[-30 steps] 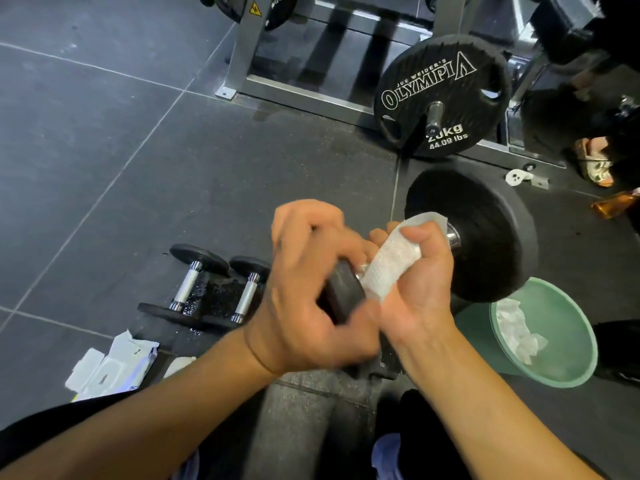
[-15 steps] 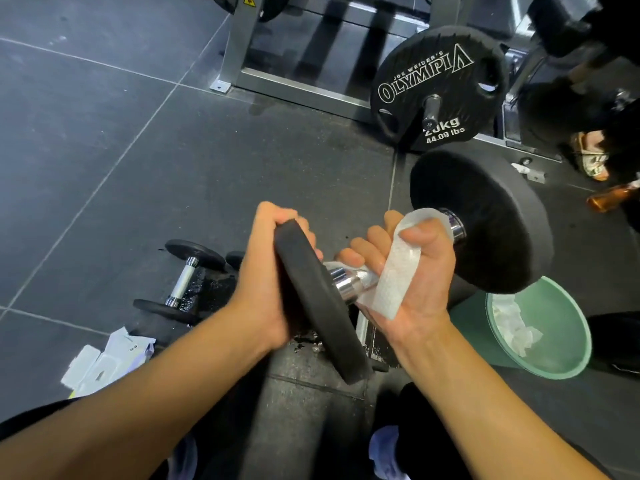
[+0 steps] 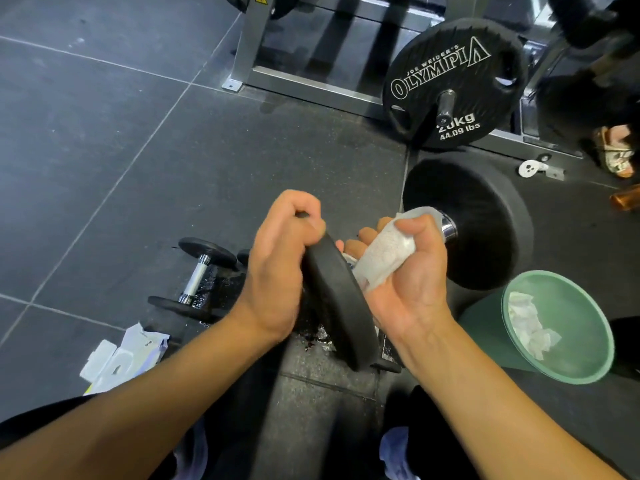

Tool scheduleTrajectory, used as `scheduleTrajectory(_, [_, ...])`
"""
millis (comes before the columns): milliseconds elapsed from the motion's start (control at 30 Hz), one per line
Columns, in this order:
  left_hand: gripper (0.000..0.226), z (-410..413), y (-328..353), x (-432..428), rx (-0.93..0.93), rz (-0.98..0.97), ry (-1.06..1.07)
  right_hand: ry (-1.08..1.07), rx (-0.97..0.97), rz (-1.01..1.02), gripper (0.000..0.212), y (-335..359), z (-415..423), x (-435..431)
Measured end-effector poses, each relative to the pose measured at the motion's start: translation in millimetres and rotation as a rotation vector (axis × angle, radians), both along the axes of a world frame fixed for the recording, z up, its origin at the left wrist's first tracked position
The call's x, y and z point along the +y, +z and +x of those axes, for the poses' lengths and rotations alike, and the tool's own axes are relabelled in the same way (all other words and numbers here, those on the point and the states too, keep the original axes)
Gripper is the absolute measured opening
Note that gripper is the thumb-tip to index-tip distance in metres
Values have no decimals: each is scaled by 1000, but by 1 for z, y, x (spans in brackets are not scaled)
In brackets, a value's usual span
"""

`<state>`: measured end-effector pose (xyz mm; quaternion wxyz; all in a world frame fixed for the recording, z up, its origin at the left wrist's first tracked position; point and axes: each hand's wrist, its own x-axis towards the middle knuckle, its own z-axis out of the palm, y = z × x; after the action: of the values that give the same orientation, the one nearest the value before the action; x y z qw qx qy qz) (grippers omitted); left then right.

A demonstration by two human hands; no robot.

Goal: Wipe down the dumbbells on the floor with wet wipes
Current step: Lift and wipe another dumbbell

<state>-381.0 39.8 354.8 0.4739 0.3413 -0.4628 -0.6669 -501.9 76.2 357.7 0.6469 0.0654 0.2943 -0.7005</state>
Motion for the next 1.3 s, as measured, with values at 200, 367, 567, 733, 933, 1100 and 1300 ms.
scheduleTrajectory(200, [34,6,-14,10,-516,-1336,81,15,38,-5,28,5,-2,2])
scheduleTrajectory(367, [27,5,-16,11,-462,-1226,110,35,16,-40,25,5,-1,4])
scheduleTrajectory(567, [25,2,-1,-5,66,228,16,44,62,-77,21,1,2,6])
scheduleTrajectory(733, [65,9,-10,-7,5,990,-203,45,56,-109,19,0,3,5])
scheduleTrajectory(933, [65,10,-24,-1,109,983,-205,53,34,-71,20,0,5,2])
scheduleTrajectory(1100, [33,-1,7,-6,46,233,42,31,4,-72,25,8,4,-1])
scheduleTrajectory(1300, [30,13,-7,8,-571,-1509,64,112,-25,23,39,9,2,2])
